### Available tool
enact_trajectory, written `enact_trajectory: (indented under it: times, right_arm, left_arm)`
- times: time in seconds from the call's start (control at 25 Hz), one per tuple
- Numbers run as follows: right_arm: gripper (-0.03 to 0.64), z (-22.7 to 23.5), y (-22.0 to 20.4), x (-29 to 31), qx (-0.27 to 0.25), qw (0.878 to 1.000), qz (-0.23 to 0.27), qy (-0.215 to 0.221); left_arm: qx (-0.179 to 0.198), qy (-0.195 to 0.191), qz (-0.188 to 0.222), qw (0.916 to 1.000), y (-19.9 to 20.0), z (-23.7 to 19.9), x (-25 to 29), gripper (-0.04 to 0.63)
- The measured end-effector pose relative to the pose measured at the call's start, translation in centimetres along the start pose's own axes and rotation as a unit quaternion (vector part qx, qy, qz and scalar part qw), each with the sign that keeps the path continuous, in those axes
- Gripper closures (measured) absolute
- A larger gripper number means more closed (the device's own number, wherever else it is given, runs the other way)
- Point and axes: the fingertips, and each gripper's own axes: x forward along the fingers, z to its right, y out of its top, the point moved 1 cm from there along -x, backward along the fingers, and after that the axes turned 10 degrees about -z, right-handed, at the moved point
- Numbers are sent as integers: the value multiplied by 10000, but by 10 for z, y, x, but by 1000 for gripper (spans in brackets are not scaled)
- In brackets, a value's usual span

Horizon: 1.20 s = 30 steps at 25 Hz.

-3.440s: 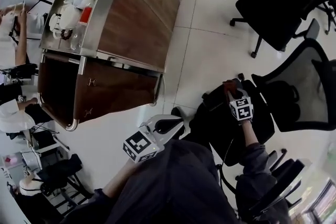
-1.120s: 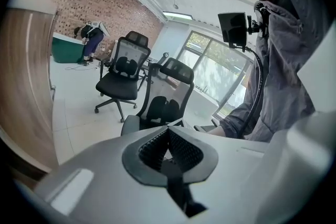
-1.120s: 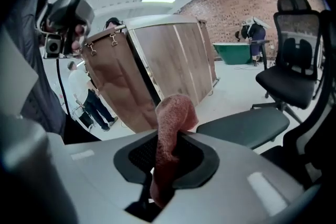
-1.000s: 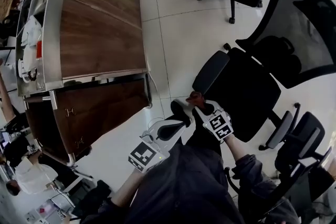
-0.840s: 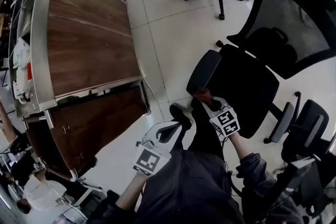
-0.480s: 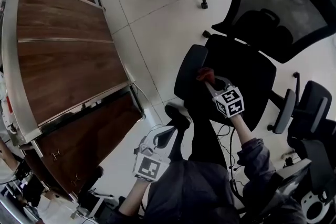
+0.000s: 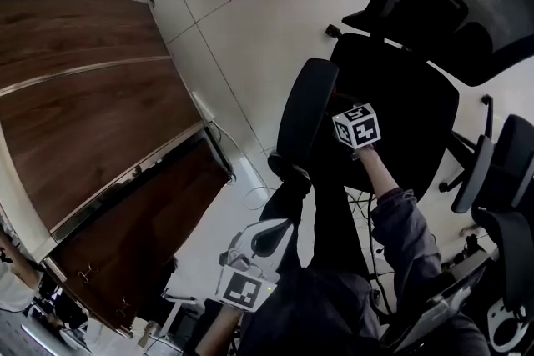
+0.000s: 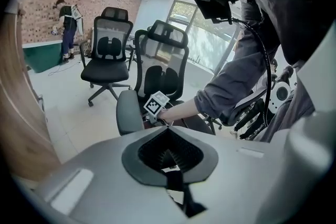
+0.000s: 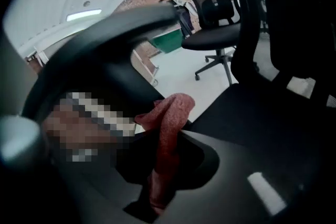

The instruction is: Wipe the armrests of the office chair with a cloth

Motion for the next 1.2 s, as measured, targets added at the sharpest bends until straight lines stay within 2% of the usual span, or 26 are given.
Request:
enact_trajectory:
  times: [0.24,0.36,0.52,0.68,0.88,1.08,1.2]
  right_arm:
    - [558,2,1,6,154,9996,-240,-61]
    - [560,-11,5,-18,282,9993,101,236]
    - [559,-41,16,-61,193,9952,638,716]
    - [560,-48,12,-79,151,9926,723,963]
    - [558,-28,11,-47,232,9960,468,728]
    - [558,-2,-6,7,463,9977,-404,269]
    - [560,1,-5,15,562,9971,-441,264]
  left_arm:
    - [5,-100,-45,9999,4,0,4,580]
    - [53,-114,18,9999,13,0,3,580]
    - [91,-78,127,9998,24,-1,-2,580]
    - [93,-52,140,9998,31,-1,-5,580]
    - [40,-25,179,9998,30,-3,-6,580]
    - [-72,-28,100,9999,20,-6,-6,580]
    - [-127,-12,101,9999,16,-8,-6,580]
